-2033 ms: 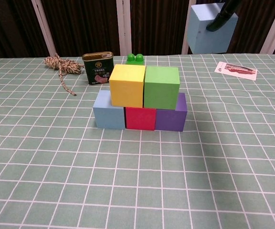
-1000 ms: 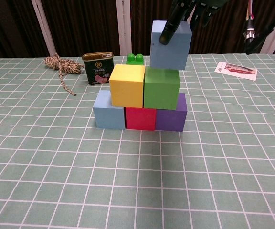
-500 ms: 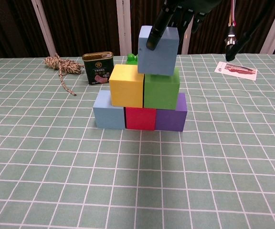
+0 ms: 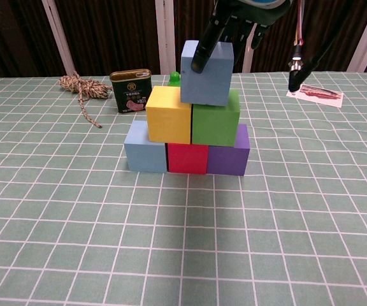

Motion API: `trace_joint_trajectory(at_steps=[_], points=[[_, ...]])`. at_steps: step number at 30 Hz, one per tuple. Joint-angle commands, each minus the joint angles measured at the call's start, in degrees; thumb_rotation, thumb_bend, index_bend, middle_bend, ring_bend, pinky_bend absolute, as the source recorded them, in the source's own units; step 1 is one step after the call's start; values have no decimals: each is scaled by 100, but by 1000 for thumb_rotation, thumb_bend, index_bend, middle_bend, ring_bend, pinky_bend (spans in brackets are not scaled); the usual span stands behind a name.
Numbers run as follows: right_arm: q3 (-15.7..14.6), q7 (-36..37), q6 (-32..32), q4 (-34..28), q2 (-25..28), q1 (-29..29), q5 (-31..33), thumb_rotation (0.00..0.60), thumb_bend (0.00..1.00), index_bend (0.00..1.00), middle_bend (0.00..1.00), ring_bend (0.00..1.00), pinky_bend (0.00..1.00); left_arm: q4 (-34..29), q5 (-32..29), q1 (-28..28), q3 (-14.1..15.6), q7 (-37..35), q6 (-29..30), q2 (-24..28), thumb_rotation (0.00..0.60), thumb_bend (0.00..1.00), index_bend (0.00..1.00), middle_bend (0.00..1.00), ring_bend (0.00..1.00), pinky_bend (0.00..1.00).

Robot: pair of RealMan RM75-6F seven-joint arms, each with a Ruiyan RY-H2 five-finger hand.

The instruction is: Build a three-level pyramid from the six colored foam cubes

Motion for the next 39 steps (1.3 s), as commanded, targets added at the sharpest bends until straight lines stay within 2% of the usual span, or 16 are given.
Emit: trace_joint_trajectory(at_steps=[1, 17, 31, 39], points=[[44, -36, 20, 19, -57, 11, -8, 600, 389, 0, 442, 249, 0, -9, -4, -3, 0, 7, -4, 2, 600, 72, 12, 127, 0, 5], [166, -249, 177, 275, -390, 74, -247, 600, 390, 0, 442, 249, 0, -13, 3, 0, 1, -113, -30, 53, 600, 72, 12, 127, 0, 5], [460, -455, 400, 494, -597, 140, -224, 600, 390, 0, 454, 249, 0, -5, 25, -8, 4, -179, -52, 68, 600, 72, 12, 127, 0, 5], [506, -502, 474, 549, -706, 114, -278, 600, 390, 0, 455, 249, 0, -4, 43, -3, -2, -227, -39, 88, 600, 72, 12, 127, 0, 5]])
